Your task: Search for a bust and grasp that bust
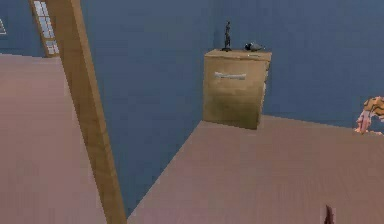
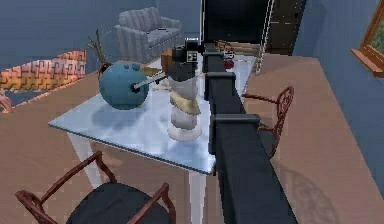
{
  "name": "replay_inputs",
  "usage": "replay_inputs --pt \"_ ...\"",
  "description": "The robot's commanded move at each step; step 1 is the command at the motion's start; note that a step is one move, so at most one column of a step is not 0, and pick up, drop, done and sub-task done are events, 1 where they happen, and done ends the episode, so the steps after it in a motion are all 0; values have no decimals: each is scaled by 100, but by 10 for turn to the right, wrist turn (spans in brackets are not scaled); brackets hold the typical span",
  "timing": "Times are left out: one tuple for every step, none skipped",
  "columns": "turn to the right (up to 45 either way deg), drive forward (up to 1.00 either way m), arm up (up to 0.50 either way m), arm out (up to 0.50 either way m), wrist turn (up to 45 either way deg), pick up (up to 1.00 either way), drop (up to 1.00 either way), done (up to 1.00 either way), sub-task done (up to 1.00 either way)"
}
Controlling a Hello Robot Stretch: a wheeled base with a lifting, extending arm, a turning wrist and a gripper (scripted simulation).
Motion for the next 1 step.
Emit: replay_inputs --pt "0 0 0 0 450 0 0 0 0"
